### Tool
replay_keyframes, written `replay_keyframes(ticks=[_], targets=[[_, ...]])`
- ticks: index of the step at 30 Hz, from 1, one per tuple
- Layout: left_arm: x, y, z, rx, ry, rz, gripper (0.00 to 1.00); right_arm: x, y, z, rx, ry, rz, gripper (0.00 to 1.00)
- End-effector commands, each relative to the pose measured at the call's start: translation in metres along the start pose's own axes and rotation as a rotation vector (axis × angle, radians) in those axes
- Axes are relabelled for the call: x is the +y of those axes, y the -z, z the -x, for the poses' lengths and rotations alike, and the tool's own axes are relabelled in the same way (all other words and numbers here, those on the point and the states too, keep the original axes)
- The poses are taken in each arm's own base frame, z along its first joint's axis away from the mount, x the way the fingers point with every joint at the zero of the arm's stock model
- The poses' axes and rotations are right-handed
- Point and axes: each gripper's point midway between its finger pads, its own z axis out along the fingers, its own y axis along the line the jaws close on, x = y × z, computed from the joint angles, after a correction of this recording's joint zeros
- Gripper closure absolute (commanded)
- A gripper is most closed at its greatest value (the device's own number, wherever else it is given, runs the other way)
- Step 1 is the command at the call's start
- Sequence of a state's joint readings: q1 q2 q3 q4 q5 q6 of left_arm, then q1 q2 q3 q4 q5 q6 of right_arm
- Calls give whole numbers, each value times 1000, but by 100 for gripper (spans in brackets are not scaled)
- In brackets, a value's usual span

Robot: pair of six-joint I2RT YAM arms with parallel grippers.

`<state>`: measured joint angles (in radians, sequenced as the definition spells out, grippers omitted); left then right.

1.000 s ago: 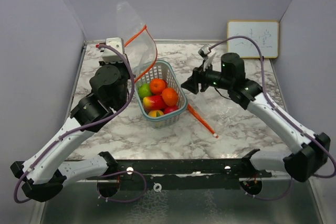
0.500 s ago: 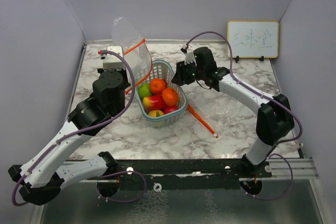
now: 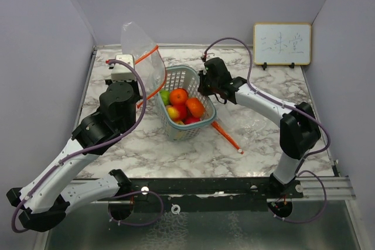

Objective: Place the food in the zip-top bag and seal the zipper
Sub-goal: Move the bin to the center of the board.

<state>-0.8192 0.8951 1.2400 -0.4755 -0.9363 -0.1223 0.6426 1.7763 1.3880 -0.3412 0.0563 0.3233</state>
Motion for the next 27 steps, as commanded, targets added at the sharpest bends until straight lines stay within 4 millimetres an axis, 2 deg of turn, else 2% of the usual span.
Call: replay_keyframes(ticks=[1,5,10,11,13,15,17,20,27], targets=[[5,3,-2,1,10,4,100,-58,33,33,-172,-139,-336,99],[4,3,-5,6,8,-3,100,-86,56,45,-246,-171,-491,99],[0,3,-10,18,7,-17,100,-98,67,50,-261,-157,-563,98],[-1,2,-12,22,5,-21,100,-97,66,50,-258,-145,-555,91],[-6,0,-18,36,1,-30,100,-96,63,49,-243,-129,-547,69],[-11,-2,-28,60,-8,-36,100,-93,58,45,-217,-108,-529,51],[-16,-6,-40,90,-19,-35,100,-88,57,45,-199,-89,-496,42],[-28,-11,-62,140,-25,-46,100,-73,65,54,-217,-45,-399,38],[-46,-20,-111,249,-43,-43,100,-24,90,77,-270,48,-124,36]])
